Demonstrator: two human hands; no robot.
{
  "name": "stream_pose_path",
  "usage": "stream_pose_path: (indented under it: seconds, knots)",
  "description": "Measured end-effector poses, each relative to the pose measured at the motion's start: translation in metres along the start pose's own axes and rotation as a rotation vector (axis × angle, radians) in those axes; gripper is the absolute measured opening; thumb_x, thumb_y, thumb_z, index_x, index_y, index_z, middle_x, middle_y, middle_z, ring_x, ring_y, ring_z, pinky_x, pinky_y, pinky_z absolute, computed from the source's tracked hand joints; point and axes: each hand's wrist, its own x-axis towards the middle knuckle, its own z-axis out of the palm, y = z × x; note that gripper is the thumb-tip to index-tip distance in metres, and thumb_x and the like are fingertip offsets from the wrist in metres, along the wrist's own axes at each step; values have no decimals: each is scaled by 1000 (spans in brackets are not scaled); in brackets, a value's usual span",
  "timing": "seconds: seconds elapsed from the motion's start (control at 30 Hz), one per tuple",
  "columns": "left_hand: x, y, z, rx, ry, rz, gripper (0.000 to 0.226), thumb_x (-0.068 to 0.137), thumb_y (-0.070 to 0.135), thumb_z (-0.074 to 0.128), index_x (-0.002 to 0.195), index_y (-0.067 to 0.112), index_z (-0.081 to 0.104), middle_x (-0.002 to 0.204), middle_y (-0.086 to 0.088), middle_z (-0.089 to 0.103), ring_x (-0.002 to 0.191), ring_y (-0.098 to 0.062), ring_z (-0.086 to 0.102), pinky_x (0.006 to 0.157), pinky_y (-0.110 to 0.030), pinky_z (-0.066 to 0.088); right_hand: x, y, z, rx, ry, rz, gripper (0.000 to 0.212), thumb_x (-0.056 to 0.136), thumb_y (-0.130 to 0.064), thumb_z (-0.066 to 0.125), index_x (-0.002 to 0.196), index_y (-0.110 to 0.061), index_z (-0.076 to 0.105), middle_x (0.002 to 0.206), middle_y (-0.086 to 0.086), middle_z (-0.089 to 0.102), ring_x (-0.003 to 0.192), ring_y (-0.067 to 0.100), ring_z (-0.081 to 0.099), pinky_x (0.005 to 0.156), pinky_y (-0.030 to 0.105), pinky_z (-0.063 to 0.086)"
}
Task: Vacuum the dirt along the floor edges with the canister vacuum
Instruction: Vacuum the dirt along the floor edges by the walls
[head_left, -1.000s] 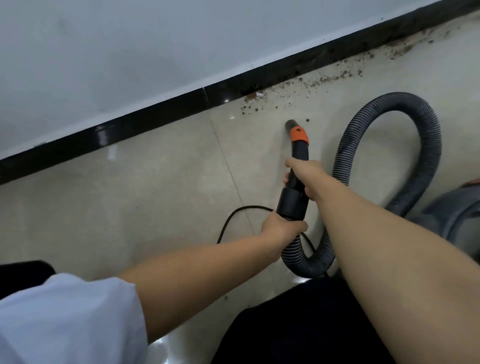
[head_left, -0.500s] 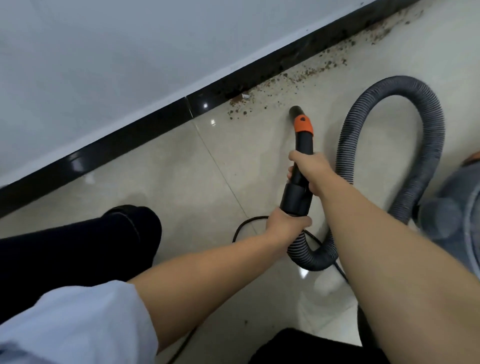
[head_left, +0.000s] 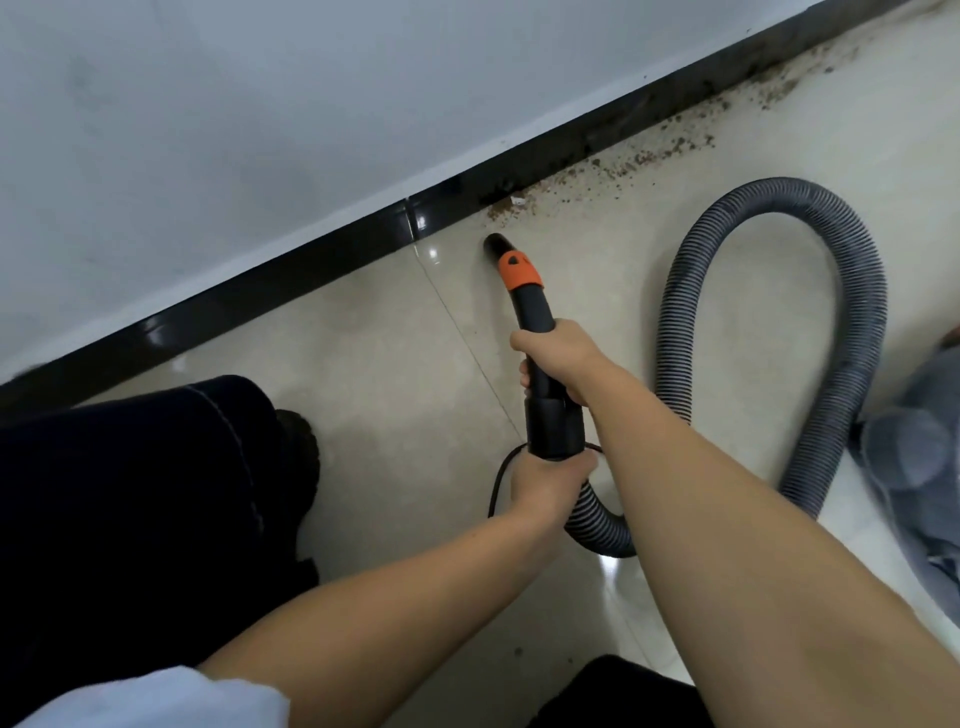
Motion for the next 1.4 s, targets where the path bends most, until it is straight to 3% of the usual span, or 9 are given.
stream_pose_path:
  seconds: [0.1,0.27,0.47,0.6,0.8,1.03,1.23,1.4]
  knots:
    - [3,3,-3,16,-22,25,38,71,16,75,108,16,65,101,-7,71,95,-23,66,86,-39,55,3,-2,-1,23,50,6,8,86,-8,54,83,-10,46,62,9,50,48,19,50,50,27,48]
    - [18,22,3,85,-129,41,25,75,10,71,97,12,61,78,-2,62,76,-19,58,66,-27,47,15,-6,-22,95,169,9,12,86,-9,55,80,-10,45,62,10,51,47,20,50,50,29,48]
    - [34,59,25,113,-174,44,31,77,5,68,107,4,61,84,-9,58,81,-24,56,70,-31,45,35,-31,-46,130,246,4,14,87,-8,55,78,-9,44,62,10,50,49,20,49,53,31,47]
    - [46,76,39,115,-175,29,25,76,6,69,100,8,60,81,-9,57,81,-24,56,72,-33,47,49,-44,-60,120,273,1,11,87,-9,56,83,-7,46,64,9,51,49,19,50,55,32,48]
    - [51,76,50,68,-110,62,37,74,8,68,110,3,61,87,-9,60,81,-24,57,71,-31,47,56,-50,-65,75,209,-5,12,87,-10,55,81,-9,45,65,9,51,50,18,51,54,30,50]
    - [42,56,45,-16,-45,62,36,76,8,66,111,5,61,86,-6,59,82,-22,56,71,-28,46,47,-42,-48,9,108,-9,12,87,-9,55,82,-10,44,64,8,49,47,18,49,49,26,47]
    - [25,32,42,-52,-24,35,37,77,9,67,112,8,58,82,0,58,72,-13,54,56,-21,41,34,-22,-40,-29,78,-14,10,86,-9,55,86,-9,45,61,8,49,44,17,49,46,24,48]
    - [18,22,21,-84,1,38,36,76,9,69,111,12,60,88,0,64,79,-13,59,64,-24,47,26,-16,-16,-36,1,-19,8,86,-9,55,88,-9,47,61,9,51,47,18,50,48,25,48]
